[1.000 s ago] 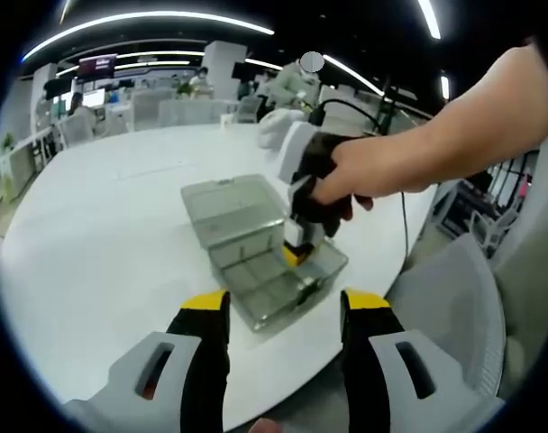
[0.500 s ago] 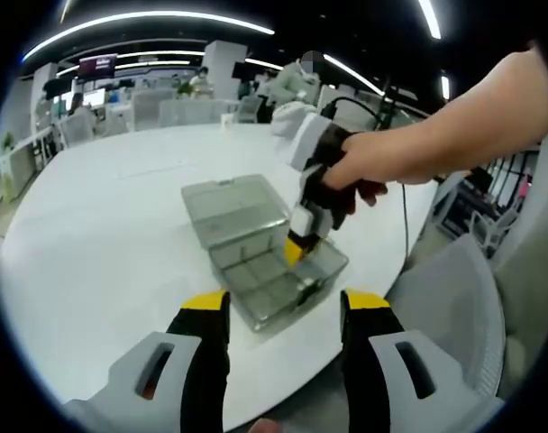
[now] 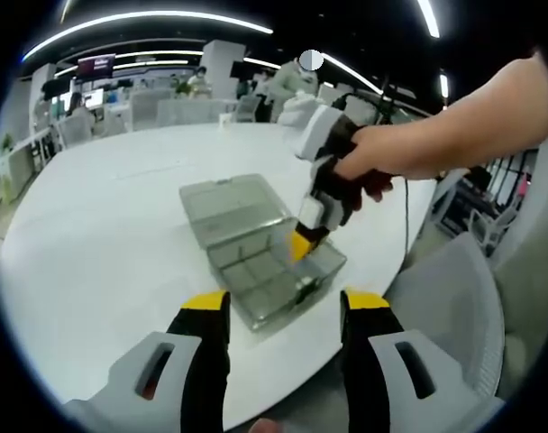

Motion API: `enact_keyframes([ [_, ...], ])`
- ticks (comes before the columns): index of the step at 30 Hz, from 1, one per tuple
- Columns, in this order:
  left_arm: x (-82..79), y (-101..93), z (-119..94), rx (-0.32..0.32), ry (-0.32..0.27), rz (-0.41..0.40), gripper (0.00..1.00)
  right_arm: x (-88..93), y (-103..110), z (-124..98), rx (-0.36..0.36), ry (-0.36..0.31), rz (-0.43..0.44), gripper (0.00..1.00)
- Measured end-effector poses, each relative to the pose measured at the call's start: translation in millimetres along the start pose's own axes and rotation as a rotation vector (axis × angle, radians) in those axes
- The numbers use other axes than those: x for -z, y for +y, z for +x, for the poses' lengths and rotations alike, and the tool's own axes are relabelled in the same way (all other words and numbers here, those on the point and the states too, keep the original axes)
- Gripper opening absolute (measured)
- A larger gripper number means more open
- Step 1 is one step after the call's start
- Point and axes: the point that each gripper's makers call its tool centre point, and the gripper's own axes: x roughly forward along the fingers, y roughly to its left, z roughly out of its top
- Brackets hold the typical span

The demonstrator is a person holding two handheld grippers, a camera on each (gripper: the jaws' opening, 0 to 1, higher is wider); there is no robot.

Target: Insert the divider into the dual guide fixture by aligning both edges with the guide slots and pushing it downward to the bottom, including one-sided entry, uneven engagement, binding, and posture correction.

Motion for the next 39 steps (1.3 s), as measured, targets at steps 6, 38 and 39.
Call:
enact_keyframes([
  [6, 0.0, -0.7, -0.9, 0.0, 0.003, 0.002, 0.46, -0.3, -1.2, 3.2, 0.019, -0.011, -0.025, 0.0],
  [38, 0.4, 38.4, -17.2, -0.05, 0.063, 0.011, 0.46, -0.1, 2.8, -37.5, -0.214, -0.158, -0.038, 0.04],
  [39, 1.5, 41.1, -16.9, -0.054, 0.07, 0.007, 0.46, 0.0, 5.5, -39.9, -0.24, -0.171, -0.047, 0.03],
])
